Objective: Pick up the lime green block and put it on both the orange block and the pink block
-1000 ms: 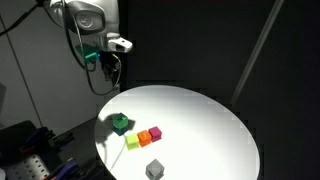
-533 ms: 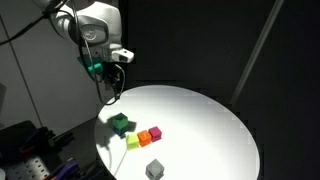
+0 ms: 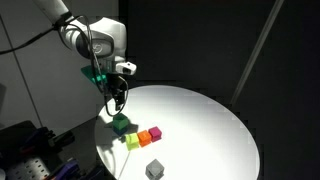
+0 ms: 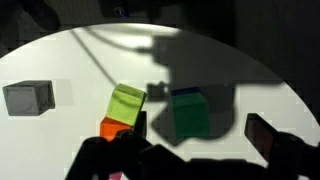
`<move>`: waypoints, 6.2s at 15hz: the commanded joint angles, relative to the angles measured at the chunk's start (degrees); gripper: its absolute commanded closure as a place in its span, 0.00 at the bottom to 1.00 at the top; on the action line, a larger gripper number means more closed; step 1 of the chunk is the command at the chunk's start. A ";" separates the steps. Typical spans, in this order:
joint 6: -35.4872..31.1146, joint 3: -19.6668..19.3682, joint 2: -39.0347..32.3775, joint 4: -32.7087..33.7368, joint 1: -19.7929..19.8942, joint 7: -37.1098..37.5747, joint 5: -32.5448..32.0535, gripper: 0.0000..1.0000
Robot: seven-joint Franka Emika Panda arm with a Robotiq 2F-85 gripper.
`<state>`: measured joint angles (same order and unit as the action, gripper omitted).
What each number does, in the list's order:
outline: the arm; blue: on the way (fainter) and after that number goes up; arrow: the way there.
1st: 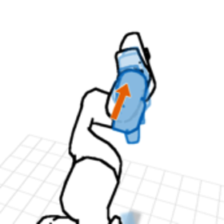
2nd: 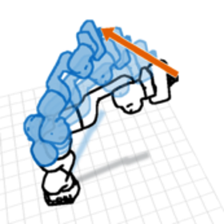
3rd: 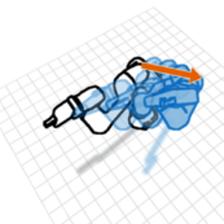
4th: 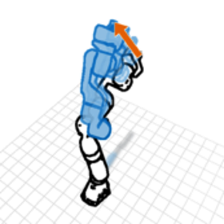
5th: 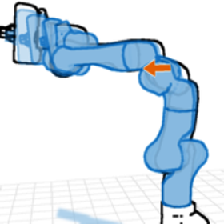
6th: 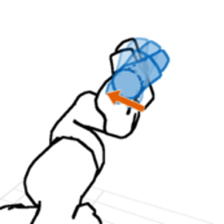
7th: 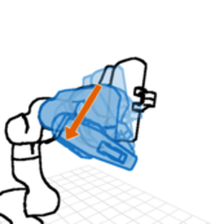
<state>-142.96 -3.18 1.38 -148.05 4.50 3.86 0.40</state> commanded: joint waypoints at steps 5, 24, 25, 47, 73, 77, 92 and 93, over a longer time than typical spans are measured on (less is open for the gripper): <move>-4.80 -0.51 -4.35 0.85 -0.28 1.70 -0.80 0.00; -8.49 -1.05 -12.73 5.20 -1.54 3.64 -2.02 0.00; -8.53 -1.12 -13.26 5.55 -1.70 3.76 -2.25 0.00; -8.80 -2.57 -20.15 9.49 -5.31 5.82 -3.80 0.00; -7.49 -4.17 -25.50 13.18 -6.44 7.41 -3.89 0.42; -6.60 -4.63 -25.95 13.78 -7.42 9.38 -3.86 0.68; 0.29 -5.28 -19.74 12.36 -7.71 12.44 -4.96 0.70; 0.76 -5.36 -19.11 12.20 -7.62 12.82 -5.26 0.70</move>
<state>-144.55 -7.66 -20.86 -134.94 -2.57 14.13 -2.60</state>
